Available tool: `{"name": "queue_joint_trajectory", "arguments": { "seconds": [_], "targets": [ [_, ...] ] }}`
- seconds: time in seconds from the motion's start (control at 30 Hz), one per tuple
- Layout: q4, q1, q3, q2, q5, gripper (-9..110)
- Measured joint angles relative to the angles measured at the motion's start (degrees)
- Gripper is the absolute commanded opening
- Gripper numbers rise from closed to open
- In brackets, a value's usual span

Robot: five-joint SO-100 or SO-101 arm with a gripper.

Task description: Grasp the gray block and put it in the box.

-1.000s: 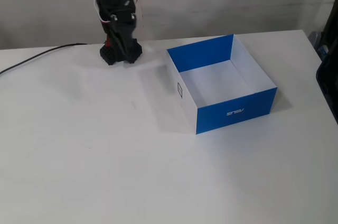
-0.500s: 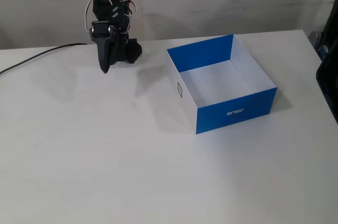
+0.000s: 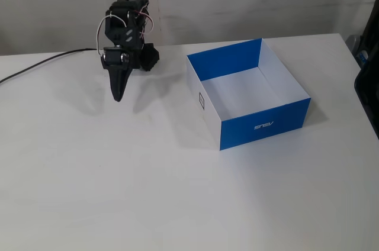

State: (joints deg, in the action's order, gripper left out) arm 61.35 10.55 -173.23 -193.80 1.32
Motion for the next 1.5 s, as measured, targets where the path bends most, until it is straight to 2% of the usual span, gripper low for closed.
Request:
{"name": "queue_joint_trajectory", "arguments": {
  "seconds": [0.4,1.5],
  "targets": [
    [-5.0,1.2,-4.0,-0.2,0.0,0],
    [-2.7,-0.8,-4.0,-0.2,0.0,0]
  ]
}}
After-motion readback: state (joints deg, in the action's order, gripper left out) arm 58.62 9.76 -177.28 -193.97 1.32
